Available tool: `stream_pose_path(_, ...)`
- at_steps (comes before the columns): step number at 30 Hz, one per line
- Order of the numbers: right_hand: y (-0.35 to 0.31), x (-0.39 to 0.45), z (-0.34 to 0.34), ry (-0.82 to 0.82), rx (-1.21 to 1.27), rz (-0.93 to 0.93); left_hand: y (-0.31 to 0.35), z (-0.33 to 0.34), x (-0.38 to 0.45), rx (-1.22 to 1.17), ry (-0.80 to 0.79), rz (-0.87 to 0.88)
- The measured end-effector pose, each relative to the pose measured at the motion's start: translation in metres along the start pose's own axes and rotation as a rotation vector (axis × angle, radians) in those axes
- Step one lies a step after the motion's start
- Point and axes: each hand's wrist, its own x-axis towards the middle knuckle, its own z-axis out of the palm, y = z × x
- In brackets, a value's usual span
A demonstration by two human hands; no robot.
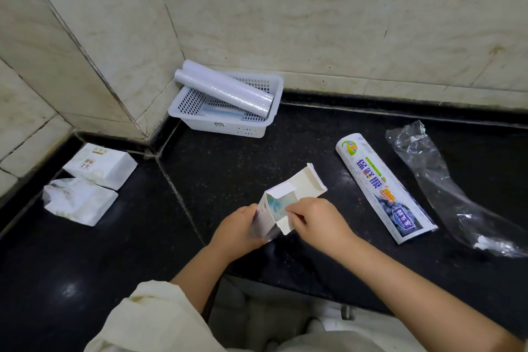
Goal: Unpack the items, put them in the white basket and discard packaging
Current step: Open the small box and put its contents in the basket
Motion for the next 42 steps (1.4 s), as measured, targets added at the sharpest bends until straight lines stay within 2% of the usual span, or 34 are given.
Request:
stream_pose_path(5,0.0,0.008,-0.008,-0.064,-0.068,0.053,0.002,-0.002,0.002,0.042,-0.029,0.012)
stream_pose_path(12,0.001,0.019,-0.02,-0.128,-0.026,-0.022,0.006,0.0,0.005,0.086,-0.007,0.003)
stream_pose_path(15,0.0,0.021,-0.023,-0.194,-0.021,0.042,0.008,0.002,0.007,0.139,-0.017,0.029)
stream_pose_path(18,0.003,0.024,-0.026,-0.201,-0.104,0.058,0.01,0.003,0.008,0.174,-0.035,0.046)
stream_pose_path(21,0.011,0.025,-0.029,-0.19,-0.17,-0.02,0.01,0.001,0.008,0.172,-0.043,0.04)
stream_pose_path(25,0.019,0.023,-0.03,-0.263,-0.237,-0.124,0.011,0.001,0.009,0.183,-0.073,0.055)
stream_pose_path(32,0.017,0.03,-0.029,-0.38,-0.442,-0.112,0.018,-0.003,0.015,0.203,-0.131,0.113)
stream_pose_path(38,0.021,0.032,-0.02,-0.343,-0.57,-0.078,0.022,-0.004,0.022,0.224,-0.151,0.142)
stream_pose_path(42,0.033,0.031,-0.019,-0.28,-0.541,-0.063,0.023,-0.002,0.025,0.244,-0.148,0.163)
